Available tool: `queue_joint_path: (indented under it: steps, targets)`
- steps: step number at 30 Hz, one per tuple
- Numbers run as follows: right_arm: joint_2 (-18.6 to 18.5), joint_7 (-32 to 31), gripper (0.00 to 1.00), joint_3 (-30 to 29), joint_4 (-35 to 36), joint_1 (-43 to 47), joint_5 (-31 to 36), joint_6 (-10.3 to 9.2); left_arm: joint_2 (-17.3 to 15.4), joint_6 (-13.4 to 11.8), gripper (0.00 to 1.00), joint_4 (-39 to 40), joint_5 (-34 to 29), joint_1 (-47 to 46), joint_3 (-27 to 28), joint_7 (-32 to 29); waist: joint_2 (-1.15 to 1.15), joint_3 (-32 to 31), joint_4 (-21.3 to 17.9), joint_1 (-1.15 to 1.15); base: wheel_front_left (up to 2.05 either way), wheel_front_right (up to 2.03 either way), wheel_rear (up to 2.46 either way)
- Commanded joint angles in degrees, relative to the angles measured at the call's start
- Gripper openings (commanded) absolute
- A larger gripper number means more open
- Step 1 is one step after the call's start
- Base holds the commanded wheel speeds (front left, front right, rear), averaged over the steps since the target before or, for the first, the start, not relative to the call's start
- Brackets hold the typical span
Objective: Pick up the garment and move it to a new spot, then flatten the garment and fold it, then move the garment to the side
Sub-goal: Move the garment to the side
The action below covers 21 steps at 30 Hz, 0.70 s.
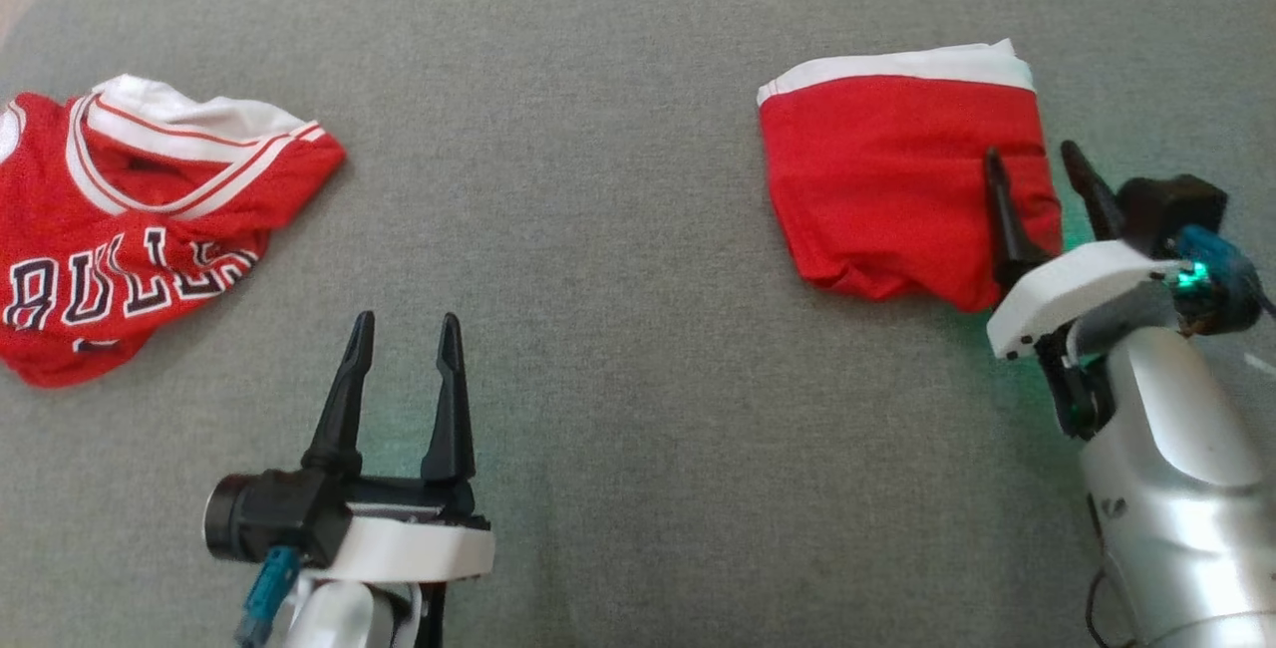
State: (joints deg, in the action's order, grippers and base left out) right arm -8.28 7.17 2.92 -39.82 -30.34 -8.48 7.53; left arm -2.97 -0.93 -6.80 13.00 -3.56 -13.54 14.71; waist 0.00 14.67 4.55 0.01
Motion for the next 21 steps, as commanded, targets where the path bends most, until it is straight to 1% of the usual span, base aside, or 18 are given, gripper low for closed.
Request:
queue_joint_path:
  steps: [1, 3, 7, 11, 14, 16, 17, 18, 19, 20, 21]
  targets:
    - [-0.43, -1.24, 1.0, 1.59, -0.23, -1.63, -0.55, -0.04, 0.09, 0.37, 1.0, 1.89, -0.84, -1.93, 1.17, 0.29, 0.0, 0.53, 0.33, -0.01, 0.0, 0.0, 0.0]
    - [-0.82, -2.55, 1.0, 1.59, -2.3, -2.4, -0.53, -0.04, 0.09, 0.38, 1.0, 1.8, -0.93, -2.25, 0.9, 0.29, 0.0, 1.04, 0.57, -0.01, 0.0, 0.0, 0.0]
    - [-1.19, -0.76, 1.0, -0.25, -5.23, -5.08, -0.21, -0.04, 0.09, 0.3, 1.0, 1.73, -1.05, -3.0, 0.57, 0.29, 0.0, 2.14, 0.87, -0.01, 0.0, 0.0, 0.0]
    - [-1.8, -0.44, 1.0, -2.52, -8.26, -7.5, 1.37, -0.04, 0.09, 0.53, 1.0, 1.67, -1.15, -3.53, 0.63, 0.29, 0.0, 2.75, 1.03, -0.01, 0.0, 0.0, 0.0]
    - [-1.75, -1.44, 1.0, -4.54, -11.07, -8.78, 3.02, -0.04, 0.09, 0.6, 1.0, 1.66, -1.25, -3.84, 0.57, 0.29, 0.0, 2.95, 1.17, -0.01, 0.0, 0.0, 0.0]
    - [-0.84, -3.26, 1.0, -4.73, -13.12, -9.17, 3.15, -0.04, 0.09, 0.62, 1.0, 1.68, -1.23, -3.95, 0.51, 0.29, 0.0, 3.04, 1.19, -0.01, 0.0, 0.0, 0.0]
    - [-0.31, -4.13, 0.78, -4.48, -13.98, -9.28, 2.76, -0.04, 0.09, 0.61, 1.0, 1.7, -1.19, -3.98, 0.49, 0.29, 0.0, 3.08, 1.16, -0.01, 0.0, 0.0, 0.0]
    - [-0.31, -4.13, 0.78, -4.48, -13.98, -9.28, 2.76, -0.04, 0.09, 0.61, 1.0, 1.7, -1.19, -3.98, 0.49, 0.29, 0.0, 3.08, 1.16, -0.01, 0.0, 0.0, 0.0]
    - [0.46, -5.11, 0.11, -3.22, -14.96, -9.36, 1.68, -0.04, 0.09, 0.55, 1.0, 1.73, -1.09, -4.01, 0.53, 0.29, 0.0, 3.11, 1.0, -0.01, 0.0, 0.0, 0.0]
    - [0.46, -5.11, 0.11, -3.22, -14.96, -9.36, 1.68, -0.04, 0.09, 0.55, 1.0, 1.73, -1.09, -4.01, 0.53, 0.29, 0.0, 3.11, 1.0, -0.01, 0.0, 0.0, 0.0]
    - [0.67, -4.94, 0.0, -1.85, -15.08, -9.29, 0.18, -0.04, 0.09, 0.41, 1.0, 1.78, -1.03, -3.92, 0.68, 0.29, 0.0, 3.11, 0.57, -0.01, 0.0, 0.0, 0.0]
